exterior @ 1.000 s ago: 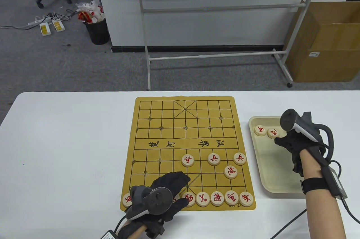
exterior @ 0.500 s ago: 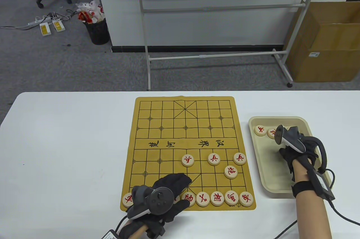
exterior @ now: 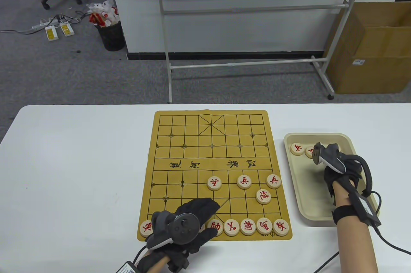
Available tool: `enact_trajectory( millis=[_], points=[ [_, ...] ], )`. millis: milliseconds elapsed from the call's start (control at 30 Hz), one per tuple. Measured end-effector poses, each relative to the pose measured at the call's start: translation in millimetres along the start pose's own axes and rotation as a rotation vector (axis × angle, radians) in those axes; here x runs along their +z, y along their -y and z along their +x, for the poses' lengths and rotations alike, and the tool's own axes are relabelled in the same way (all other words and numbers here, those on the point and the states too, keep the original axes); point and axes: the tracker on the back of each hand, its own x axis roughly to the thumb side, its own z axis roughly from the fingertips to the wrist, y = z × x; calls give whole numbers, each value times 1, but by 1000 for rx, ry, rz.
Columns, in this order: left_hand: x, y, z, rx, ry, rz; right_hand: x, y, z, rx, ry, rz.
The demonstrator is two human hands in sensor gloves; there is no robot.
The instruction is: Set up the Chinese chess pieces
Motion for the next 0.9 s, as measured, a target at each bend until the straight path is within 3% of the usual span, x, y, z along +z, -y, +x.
enact_trajectory(
  millis=[333,500,600,733,900],
  points=[
    [0,0,1,0,6,7,5,1,-1,-74,5,59],
    [0,1,4,-7,17,8,32,24,-1,-118,62,-71],
    [1,2,9,-13,34,14,74,52,3,-239,193,-171],
    [4,2,17,-10,63,31,147,76,18,-467,489,-177],
    [11,-3,31,3,118,96,230,78,48,-699,765,-159]
  ],
)
